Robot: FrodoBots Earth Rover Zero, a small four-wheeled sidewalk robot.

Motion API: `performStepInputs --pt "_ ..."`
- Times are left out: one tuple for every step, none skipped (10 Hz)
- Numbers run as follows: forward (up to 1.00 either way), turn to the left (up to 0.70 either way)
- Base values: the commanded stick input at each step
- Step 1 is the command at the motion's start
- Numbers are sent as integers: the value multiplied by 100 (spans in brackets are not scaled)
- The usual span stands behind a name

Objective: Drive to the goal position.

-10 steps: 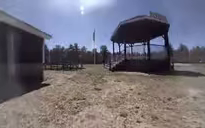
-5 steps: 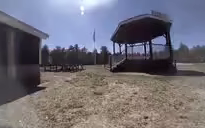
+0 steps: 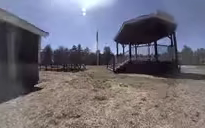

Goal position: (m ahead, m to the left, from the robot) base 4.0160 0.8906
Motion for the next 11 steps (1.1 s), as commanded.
performStepInputs --pt "70 0" --pt "70 0" --pt "70 0" --pt "70 0" --pt "70 0" --pt "70 0" --pt "70 0" --pt "70 0" --pt "70 0" --pt "70 0" --pt "70 0"
